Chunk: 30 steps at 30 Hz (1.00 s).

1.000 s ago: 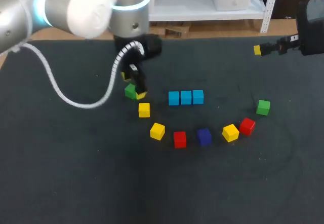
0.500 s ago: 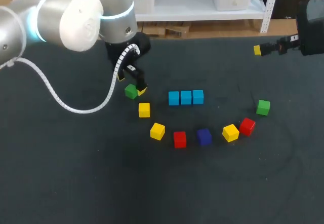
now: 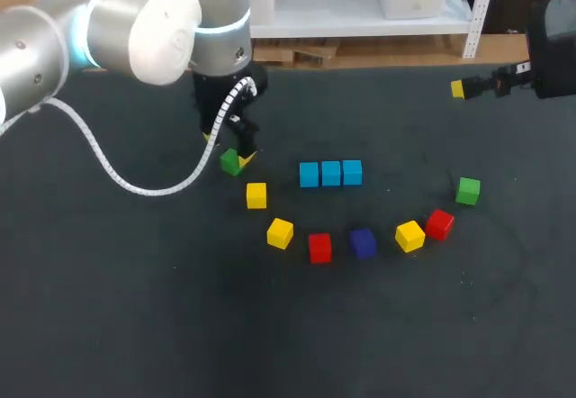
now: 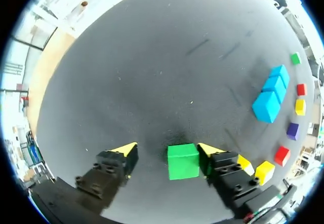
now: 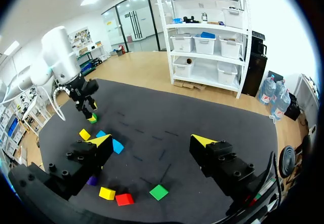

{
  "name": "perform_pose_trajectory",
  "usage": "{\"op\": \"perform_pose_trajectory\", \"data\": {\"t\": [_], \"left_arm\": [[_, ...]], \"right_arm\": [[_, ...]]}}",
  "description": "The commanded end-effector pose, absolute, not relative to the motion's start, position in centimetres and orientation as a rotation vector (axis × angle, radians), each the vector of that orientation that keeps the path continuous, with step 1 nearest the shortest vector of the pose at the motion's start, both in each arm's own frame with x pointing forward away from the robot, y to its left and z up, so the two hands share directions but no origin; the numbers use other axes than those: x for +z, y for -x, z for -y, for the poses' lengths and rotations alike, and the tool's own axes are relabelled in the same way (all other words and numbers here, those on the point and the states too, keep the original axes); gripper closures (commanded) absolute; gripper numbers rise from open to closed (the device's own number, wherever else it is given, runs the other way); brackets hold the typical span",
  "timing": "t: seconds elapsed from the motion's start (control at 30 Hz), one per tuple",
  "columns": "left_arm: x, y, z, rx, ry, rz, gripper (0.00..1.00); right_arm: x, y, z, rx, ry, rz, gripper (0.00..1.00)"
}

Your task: Place the blue cubes, place green cubes on the blue cubes, place the yellow cubes on the green cubes, then place the red cubes on the yellow cubes, and place purple cube on the red cubes.

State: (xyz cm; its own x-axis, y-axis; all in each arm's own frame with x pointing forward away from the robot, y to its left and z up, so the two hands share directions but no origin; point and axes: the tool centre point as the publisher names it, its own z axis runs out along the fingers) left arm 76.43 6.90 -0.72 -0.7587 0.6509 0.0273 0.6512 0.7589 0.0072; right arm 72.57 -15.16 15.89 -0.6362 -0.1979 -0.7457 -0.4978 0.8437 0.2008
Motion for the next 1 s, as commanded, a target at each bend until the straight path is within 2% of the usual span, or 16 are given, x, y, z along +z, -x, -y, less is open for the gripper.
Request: {"op": "perform_pose_trajectory", "data": {"t": [0.03,0.2,0.27,0.3,0.33,0.5,0.53,0.57,1.0], "left_arm": [[-1.2,-77.0,-7.2,-0.018,1.057,2.93,0.52],[-0.9,-77.3,-7.8,-0.041,1.022,2.959,0.67],[-0.6,-77.3,-8.0,-0.043,1.013,2.961,0.83],[-0.4,-77.2,-8.1,-0.051,1.025,2.953,0.96],[-0.1,-77.1,-8.1,-0.051,1.027,2.955,1.0],[0.9,-76.5,-8.1,-0.052,1.108,2.912,1.0],[1.0,-76.5,-8.1,-0.058,1.126,2.907,0.91],[1.0,-76.4,-8.1,-0.062,1.142,2.902,1.0],[-1.0,-76.8,-4.7,-0.088,1.629,2.692,1.0]], "right_arm": [[16.0,-72.4,15.1,0.498,0.5,-2.257,0.0],[16.0,-72.4,15.1,0.498,0.5,-2.257,0.0],[16.0,-72.4,15.1,0.498,0.5,-2.257,0.0],[16.0,-72.4,15.1,0.498,0.5,-2.257,0.0],[16.0,-72.4,15.1,0.498,0.5,-2.257,0.0],[16.0,-72.4,15.1,0.498,0.5,-2.257,0.0],[16.0,-72.4,15.1,0.498,0.5,-2.257,0.0],[16.0,-72.4,15.1,0.498,0.5,-2.257,0.0],[16.0,-72.4,15.1,0.498,0.5,-2.257,0.0]]}}
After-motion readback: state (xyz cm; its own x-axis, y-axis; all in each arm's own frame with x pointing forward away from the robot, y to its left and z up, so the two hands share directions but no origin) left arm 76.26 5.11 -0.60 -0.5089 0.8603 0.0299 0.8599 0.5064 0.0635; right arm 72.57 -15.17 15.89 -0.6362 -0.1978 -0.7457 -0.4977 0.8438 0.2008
